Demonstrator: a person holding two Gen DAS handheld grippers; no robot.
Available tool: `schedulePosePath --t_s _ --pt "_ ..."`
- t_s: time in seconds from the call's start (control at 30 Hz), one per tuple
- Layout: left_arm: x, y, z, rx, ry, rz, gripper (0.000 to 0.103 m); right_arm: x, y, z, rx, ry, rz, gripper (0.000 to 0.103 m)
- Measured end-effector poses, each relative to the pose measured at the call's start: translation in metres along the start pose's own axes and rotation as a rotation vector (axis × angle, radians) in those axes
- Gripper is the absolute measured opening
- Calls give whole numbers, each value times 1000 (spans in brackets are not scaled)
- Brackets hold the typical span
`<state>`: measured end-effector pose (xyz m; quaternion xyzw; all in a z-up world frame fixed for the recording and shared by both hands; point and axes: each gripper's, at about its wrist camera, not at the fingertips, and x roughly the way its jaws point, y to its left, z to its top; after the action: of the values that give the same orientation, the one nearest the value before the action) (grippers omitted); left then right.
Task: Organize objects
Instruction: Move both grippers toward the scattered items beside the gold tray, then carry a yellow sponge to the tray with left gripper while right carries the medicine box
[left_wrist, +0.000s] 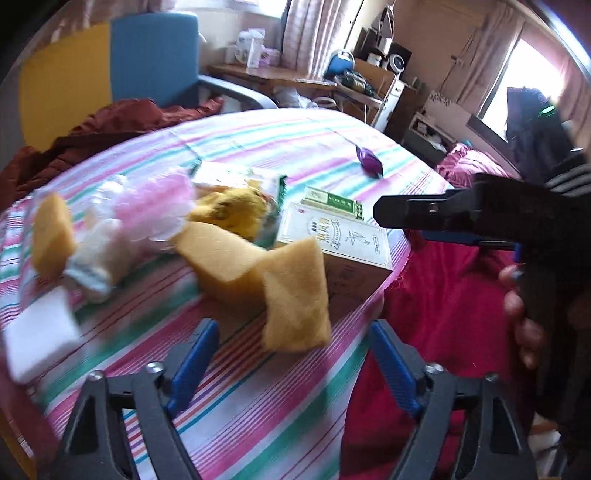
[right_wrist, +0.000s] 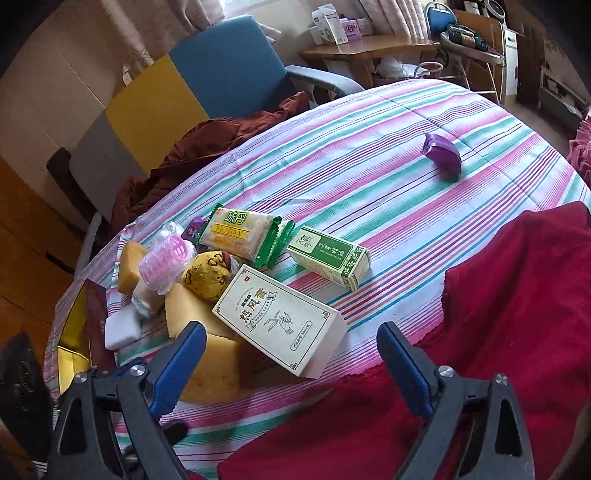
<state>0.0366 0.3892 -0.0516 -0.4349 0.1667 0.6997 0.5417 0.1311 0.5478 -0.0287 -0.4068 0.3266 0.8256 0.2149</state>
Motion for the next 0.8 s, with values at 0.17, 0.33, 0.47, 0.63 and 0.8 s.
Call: schedulePosePath --t_s 0.17,0.33,0.47,0.63,0.8 --pt "14 8 -5 -38 32 -27 38 7 9 3 -65 67 -17 96" --pt "-13 21 -21 -54 -4 -52 34 23 35 9 -258 156 -70 96" --pt "-32 26 -31 -60 -29 -71 34 44 58 15 -449 214 -174 94" --pt "-53 31 -49 -77 -54 -61 33 75 69 11 -589 314 -251 87" --pt "-81 43 -68 -110 -97 -16 33 73 68 -4 -593 343 -248 51"
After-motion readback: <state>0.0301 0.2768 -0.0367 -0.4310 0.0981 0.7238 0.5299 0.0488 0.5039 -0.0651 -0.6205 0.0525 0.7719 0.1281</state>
